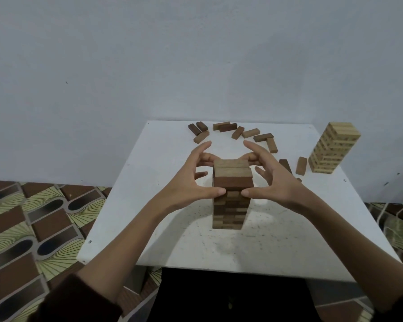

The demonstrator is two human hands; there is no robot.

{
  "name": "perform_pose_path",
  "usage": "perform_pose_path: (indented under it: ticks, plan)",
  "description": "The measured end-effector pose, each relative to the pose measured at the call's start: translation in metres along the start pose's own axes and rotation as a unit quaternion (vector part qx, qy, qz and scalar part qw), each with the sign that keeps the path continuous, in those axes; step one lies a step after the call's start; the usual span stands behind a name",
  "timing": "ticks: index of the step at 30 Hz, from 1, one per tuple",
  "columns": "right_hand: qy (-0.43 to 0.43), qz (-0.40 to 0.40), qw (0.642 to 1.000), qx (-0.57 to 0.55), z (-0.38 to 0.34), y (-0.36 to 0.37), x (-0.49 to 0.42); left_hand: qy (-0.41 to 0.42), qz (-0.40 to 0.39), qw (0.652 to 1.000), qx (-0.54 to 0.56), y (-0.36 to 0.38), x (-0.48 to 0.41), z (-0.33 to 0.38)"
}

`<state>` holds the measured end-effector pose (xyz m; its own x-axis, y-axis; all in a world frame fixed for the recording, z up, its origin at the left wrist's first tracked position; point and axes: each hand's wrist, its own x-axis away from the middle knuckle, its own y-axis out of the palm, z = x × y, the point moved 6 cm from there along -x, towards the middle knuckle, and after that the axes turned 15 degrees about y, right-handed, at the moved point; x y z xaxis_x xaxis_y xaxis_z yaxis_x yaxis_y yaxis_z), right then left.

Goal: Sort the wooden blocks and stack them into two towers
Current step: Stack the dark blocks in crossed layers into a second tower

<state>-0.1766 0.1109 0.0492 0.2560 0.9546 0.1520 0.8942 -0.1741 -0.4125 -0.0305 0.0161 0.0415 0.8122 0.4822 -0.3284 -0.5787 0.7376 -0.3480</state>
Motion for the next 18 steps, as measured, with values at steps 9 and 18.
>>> perform_pose_path:
  ticks: [9, 18]
  plan:
    - [0.002, -0.001, 1.0, 0.013, 0.0009, 0.0057, -0.0007, 0.01, -0.018, 0.999, -0.034, 0.0075, -0.0023, -0.001]
    - [0.011, 0.023, 0.999, 0.034, 0.0006, 0.0062, -0.0005, 0.012, -0.003, 0.999, -0.033, 0.0077, -0.0024, -0.0042]
